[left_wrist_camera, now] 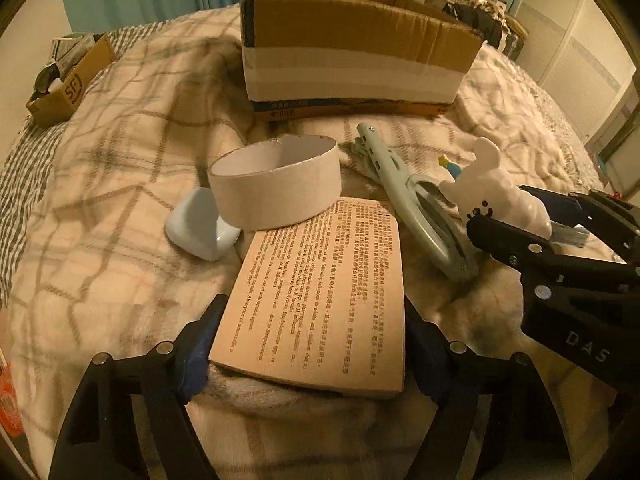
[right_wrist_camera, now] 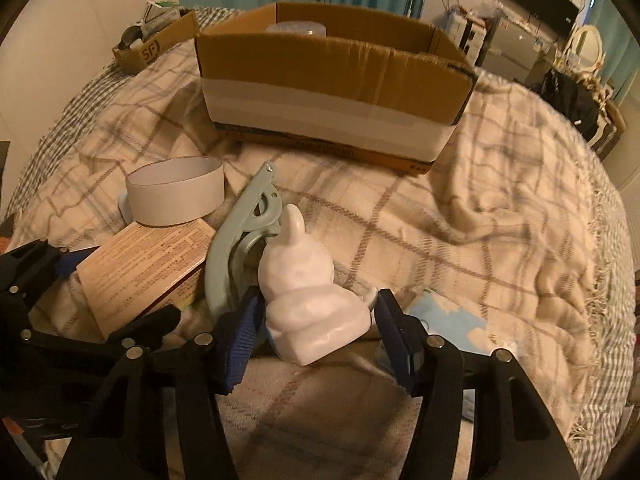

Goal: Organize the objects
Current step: 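Grasp the paper leaflet with the left tool while the right tool grasps the white figurine, then carry the leaflet and figurine over the box and release both inside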

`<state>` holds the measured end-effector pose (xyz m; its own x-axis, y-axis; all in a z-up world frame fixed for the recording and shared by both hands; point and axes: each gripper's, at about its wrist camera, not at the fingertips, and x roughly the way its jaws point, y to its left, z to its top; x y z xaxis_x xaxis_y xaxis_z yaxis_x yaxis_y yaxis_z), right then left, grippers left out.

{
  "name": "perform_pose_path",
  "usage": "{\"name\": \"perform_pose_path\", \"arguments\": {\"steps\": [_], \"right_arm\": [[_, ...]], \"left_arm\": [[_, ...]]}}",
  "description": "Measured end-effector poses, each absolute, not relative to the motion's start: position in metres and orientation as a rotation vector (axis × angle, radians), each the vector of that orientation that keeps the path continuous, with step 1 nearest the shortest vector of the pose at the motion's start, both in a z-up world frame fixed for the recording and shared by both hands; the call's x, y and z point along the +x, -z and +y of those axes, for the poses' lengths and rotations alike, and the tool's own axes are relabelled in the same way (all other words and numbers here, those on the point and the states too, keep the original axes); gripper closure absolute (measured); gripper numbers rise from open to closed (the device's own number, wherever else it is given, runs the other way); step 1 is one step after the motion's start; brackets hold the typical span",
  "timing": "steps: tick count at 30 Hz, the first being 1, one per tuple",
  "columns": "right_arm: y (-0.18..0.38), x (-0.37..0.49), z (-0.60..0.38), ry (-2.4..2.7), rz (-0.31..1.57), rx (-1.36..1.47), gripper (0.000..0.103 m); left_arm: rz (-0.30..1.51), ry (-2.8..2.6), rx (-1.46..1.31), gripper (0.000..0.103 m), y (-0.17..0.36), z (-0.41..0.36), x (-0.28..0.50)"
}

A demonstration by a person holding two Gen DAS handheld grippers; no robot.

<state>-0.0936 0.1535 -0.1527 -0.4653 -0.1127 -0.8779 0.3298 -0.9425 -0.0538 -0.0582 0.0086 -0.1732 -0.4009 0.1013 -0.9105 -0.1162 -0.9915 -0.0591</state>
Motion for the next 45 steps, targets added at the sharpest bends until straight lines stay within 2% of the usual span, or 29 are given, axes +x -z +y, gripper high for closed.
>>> {"name": "perform_pose_path", "arguments": {"steps": [6, 18, 22, 34, 45], "right_arm": [[0.134, -0.080, 0.161, 2.501, 0.243, 1.393, 0.046], [0.114, -0.062, 0.175, 2.519, 0.145, 1.338, 0.046], [0.096, -0.060, 0.178, 2.528, 0.136, 1.284, 0.046], [0.030, -0.095, 0.178, 2.594, 0.166, 1.136, 0.046], [-0.025, -0.152, 0.171, 2.643, 0.190, 1.012, 0.046]], "left_arm": [[-0.083, -2.531, -1.597, 0.026, 0.149, -0.002, -0.044], [-0.179, -2.541, -1.574, 0.026, 0.126, 0.000, -0.040], [-0.210, -2.557, -1.505, 0.026, 0.104, 0.001, -0.042], [-0.167, -2.696, -1.251, 0.026, 0.017, -0.001, -0.105], [-0.140, -2.748, -1.187, 0.026, -0.014, -0.002, -0.161]]}}
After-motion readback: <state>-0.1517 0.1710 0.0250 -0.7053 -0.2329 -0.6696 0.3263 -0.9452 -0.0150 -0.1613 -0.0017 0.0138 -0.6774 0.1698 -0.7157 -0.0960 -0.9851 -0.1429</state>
